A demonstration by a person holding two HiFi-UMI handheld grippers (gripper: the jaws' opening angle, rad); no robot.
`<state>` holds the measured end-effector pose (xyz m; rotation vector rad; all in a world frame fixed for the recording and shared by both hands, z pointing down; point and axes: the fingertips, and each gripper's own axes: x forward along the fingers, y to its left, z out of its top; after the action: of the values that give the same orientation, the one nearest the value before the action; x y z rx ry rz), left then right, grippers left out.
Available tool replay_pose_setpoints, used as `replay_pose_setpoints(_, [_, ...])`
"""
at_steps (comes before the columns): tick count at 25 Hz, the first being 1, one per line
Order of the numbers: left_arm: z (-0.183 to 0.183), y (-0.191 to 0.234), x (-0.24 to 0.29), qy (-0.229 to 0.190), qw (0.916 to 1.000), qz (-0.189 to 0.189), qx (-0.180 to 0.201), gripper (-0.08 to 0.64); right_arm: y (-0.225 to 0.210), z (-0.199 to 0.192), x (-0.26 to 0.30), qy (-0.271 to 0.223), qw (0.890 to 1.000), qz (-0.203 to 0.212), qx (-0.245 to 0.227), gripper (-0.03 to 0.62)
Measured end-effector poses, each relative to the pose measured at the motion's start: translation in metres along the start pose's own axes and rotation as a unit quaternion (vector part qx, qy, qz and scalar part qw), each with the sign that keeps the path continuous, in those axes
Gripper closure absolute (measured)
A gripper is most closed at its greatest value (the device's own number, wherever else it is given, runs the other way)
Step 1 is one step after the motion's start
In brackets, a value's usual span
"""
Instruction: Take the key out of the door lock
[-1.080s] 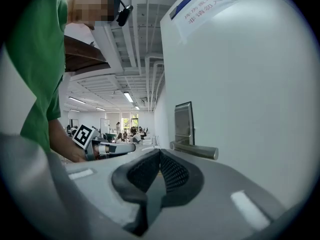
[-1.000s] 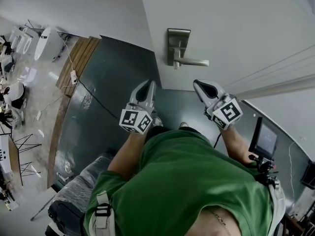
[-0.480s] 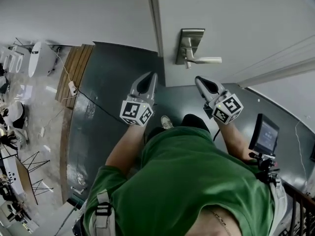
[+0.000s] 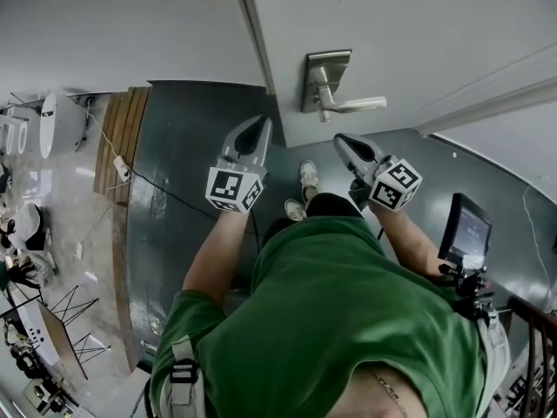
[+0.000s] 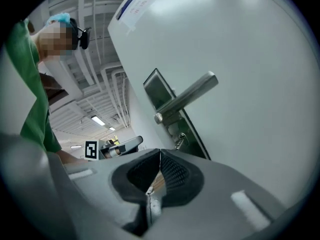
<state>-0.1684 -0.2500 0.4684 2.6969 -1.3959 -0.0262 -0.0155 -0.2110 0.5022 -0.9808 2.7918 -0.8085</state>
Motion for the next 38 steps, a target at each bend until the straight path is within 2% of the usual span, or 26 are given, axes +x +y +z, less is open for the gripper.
replay_pose_setpoints(3, [0.001,0.0,0.009,0.008,0.9996,-0.022,0.018,0.537,-0.005,-0.005,0.004,0.003,0.999,0.003,0.039,0.581])
replay_pose_setpoints(11, [0.001,0.007,0.028,0.024,0.9964,-0.058,0.057,0.437,-0.008,-0.012,0.022,0.008,0.993,0.029,0.116,0.467])
replay_pose_setpoints(15, [0.003,0.009,0.033,0.026,0.9947,-0.069,0.071,0.402,-0.009,-0.013,0.029,0.007,0.988,0.03,0.15,0.384])
replay_pose_setpoints(19, [0.004,0.01,0.045,0.03,0.9917,-0.091,0.085,0.328,-0.019,-0.01,0.037,0.005,0.983,0.026,0.179,0.374])
replay_pose_setpoints(22, [0.009,0.012,0.057,0.033,0.9877,-0.119,0.096,0.257,-0.026,-0.01,0.044,0.009,0.98,0.022,0.197,0.374])
replay_pose_setpoints(24, [0.019,0.012,0.063,0.031,0.9848,-0.139,0.099,0.235,-0.025,-0.007,0.046,0.01,0.978,0.026,0.207,0.374])
replay_pose_setpoints(31, [0.062,0.009,0.075,-0.009,0.9785,-0.185,0.091,0.195,-0.017,0.005,0.052,-0.004,0.976,0.052,0.213,0.374])
replay_pose_setpoints(38, [0.088,0.0,0.087,-0.037,0.9739,-0.204,0.093,0.196,-0.009,0.005,0.058,0.009,0.979,0.056,0.196,0.374])
